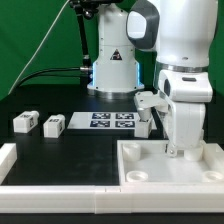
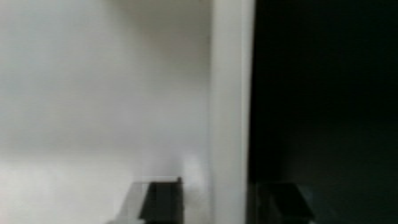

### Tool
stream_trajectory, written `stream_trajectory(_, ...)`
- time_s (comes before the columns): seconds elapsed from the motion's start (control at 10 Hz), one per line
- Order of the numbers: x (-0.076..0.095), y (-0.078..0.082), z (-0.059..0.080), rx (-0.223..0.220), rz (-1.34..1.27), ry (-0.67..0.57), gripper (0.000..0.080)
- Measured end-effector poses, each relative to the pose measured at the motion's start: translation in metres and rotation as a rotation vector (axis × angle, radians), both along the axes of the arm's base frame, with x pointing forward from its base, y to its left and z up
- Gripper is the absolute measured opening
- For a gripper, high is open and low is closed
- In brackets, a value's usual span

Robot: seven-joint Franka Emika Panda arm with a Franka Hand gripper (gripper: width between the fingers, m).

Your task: Assemble one leg

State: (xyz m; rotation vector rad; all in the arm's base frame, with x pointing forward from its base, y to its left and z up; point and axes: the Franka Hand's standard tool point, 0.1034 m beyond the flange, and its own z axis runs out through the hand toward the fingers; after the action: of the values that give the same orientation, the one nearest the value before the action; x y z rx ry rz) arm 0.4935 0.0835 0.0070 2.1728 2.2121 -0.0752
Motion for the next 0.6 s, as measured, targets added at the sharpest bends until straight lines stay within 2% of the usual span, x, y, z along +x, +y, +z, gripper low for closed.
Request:
stream_trajectory(0.1,0.0000,0.0000,0.0000,0.000,0.000,0.000,0.0314)
stream_trajectory(0.2,0.0000,-0.0001,0.0000,0.000,0.000,0.000,0.0514)
stream_trajectory(0.3,0.0000,-0.0001,0.0000,0.000,0.000,0.000,0.0606)
stream_trajectory(0.6,0.0000,-0.0001,-0.0001,0.000,0.000,0.000,0.0648)
